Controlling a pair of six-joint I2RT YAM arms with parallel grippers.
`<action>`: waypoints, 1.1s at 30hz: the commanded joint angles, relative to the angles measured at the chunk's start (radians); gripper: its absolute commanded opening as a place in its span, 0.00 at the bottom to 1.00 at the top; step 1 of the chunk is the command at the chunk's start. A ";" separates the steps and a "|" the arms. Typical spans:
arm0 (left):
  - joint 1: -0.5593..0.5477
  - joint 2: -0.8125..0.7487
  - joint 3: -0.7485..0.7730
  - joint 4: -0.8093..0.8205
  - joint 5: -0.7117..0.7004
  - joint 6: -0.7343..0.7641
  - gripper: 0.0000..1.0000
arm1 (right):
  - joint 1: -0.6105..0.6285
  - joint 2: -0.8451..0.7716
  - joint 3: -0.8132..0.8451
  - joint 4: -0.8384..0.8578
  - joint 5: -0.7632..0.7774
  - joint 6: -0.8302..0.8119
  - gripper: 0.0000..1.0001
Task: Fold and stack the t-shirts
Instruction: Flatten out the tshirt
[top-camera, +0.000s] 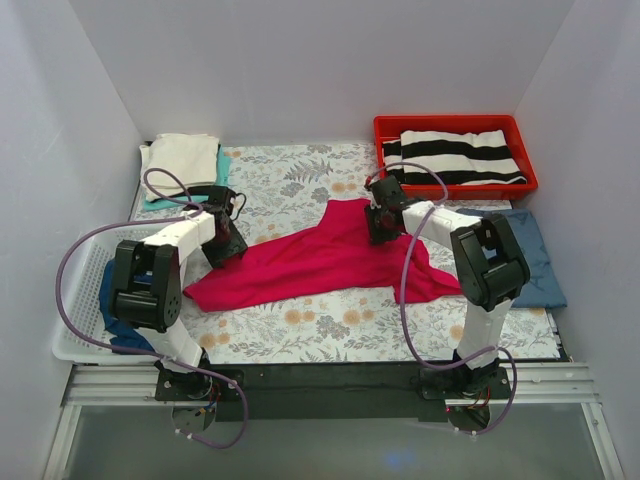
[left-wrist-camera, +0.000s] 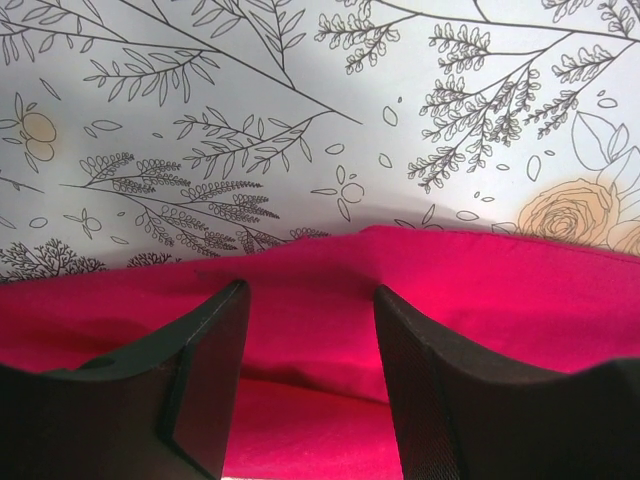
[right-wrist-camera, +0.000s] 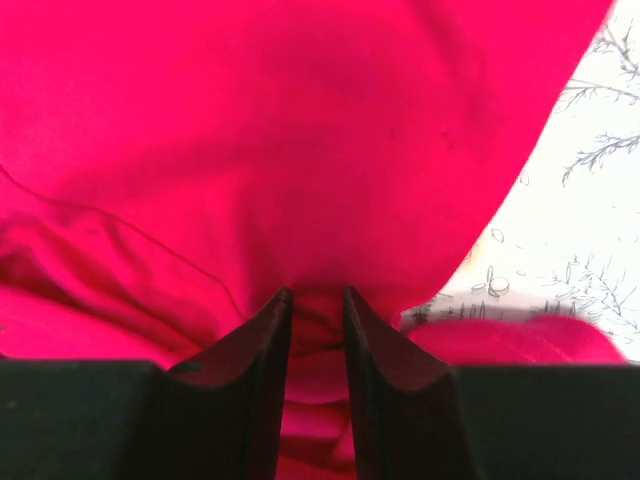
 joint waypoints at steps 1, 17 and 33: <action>0.000 0.009 0.033 -0.005 -0.020 0.018 0.51 | -0.002 -0.019 -0.089 -0.080 -0.037 0.023 0.33; 0.000 -0.062 -0.079 -0.111 -0.025 -0.053 0.51 | -0.002 -0.293 -0.290 -0.267 0.161 0.119 0.28; 0.000 -0.063 0.011 -0.051 0.012 0.024 0.51 | -0.085 -0.070 0.086 -0.166 0.240 0.118 0.50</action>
